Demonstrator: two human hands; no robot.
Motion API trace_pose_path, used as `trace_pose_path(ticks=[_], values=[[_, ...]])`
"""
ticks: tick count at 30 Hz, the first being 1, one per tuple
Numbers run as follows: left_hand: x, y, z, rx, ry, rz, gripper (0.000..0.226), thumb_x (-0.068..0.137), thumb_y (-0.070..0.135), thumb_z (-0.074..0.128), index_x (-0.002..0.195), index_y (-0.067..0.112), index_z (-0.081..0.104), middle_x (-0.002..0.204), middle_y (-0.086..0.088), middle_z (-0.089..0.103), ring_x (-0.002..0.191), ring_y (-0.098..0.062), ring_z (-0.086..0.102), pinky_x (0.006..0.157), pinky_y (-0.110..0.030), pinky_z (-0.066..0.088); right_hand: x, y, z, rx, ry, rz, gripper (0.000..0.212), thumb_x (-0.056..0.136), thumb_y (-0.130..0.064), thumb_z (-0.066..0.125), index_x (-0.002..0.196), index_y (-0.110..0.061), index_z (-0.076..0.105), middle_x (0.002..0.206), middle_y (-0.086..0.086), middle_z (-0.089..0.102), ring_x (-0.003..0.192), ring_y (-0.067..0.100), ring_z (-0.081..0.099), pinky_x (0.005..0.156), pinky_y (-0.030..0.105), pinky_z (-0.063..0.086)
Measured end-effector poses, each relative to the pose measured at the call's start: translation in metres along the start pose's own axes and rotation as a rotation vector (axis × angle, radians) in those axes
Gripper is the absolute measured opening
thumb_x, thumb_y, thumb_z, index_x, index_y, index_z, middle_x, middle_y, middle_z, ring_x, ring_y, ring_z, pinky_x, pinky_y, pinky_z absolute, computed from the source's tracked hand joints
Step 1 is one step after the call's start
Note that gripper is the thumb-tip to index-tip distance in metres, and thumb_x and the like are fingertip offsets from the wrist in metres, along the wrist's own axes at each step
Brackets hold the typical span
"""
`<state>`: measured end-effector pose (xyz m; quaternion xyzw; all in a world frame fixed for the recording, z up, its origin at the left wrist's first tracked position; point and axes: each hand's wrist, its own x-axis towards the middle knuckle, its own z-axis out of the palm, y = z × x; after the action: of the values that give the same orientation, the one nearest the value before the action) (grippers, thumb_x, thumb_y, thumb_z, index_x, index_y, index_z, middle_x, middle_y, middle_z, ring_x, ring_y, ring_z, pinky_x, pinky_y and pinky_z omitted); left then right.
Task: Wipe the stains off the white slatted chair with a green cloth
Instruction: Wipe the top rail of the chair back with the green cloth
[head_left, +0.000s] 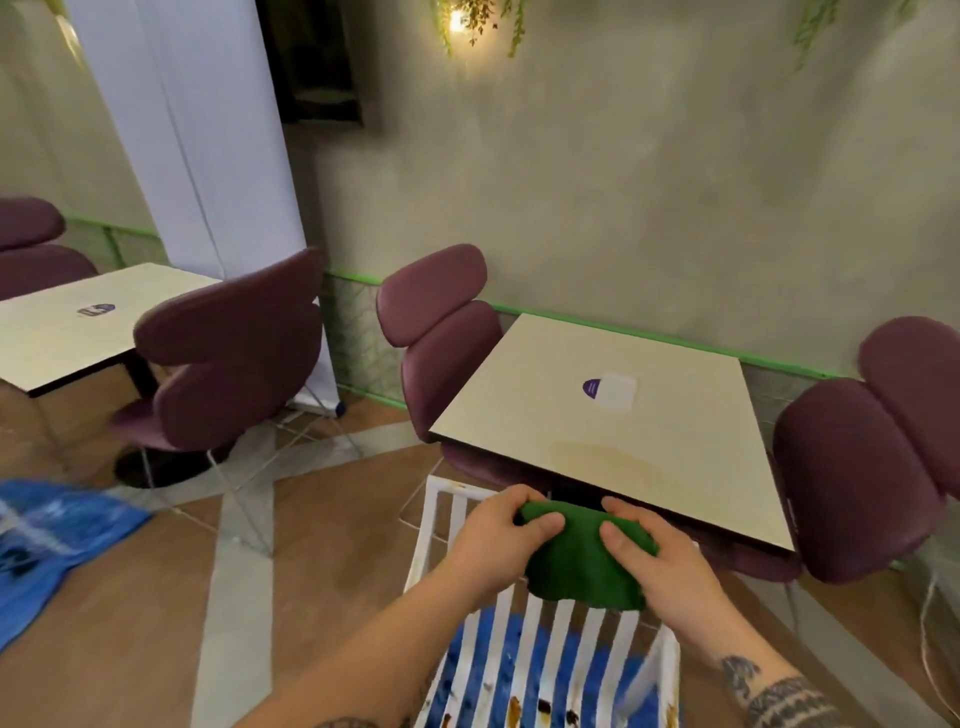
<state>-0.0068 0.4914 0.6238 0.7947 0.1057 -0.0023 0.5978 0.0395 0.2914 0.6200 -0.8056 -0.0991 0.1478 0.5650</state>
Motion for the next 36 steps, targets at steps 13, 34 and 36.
trace_pose_path(ticks=[13,34,36], values=[[0.048,-0.146,-0.047,-0.367,0.263,-0.446,0.027,0.093,0.039,0.070,0.091,0.012,0.070,0.083,-0.009,0.076,0.079,-0.023,0.075,0.070,-0.045,0.064,0.070,0.074,0.193,0.393,-0.105,0.406,0.051,0.083,-0.075,0.059,0.130,-0.054,0.059,0.146,-0.006,0.056,0.125,0.018,0.060,0.111,0.046,0.045],[0.233,-0.252,-0.120,-0.294,0.176,-0.288,0.044,0.108,0.032,0.043,0.151,0.025,0.044,0.148,0.002,0.048,0.123,-0.011,0.044,0.101,-0.028,0.033,0.287,0.110,0.248,-0.827,0.007,-0.327,0.052,0.098,-0.037,0.061,0.147,-0.037,0.048,0.142,-0.010,0.050,0.145,0.025,0.030,0.119,0.042,0.027],[0.241,-0.268,-0.114,-0.350,0.129,-0.324,0.039,0.108,0.034,0.040,0.147,0.033,0.048,0.145,0.003,0.053,0.126,-0.012,0.046,0.106,-0.033,0.034,0.296,0.123,0.257,-0.813,-0.101,-0.308,0.052,0.097,-0.035,0.063,0.147,-0.037,0.049,0.145,-0.010,0.046,0.139,0.024,0.039,0.116,0.040,0.033]])
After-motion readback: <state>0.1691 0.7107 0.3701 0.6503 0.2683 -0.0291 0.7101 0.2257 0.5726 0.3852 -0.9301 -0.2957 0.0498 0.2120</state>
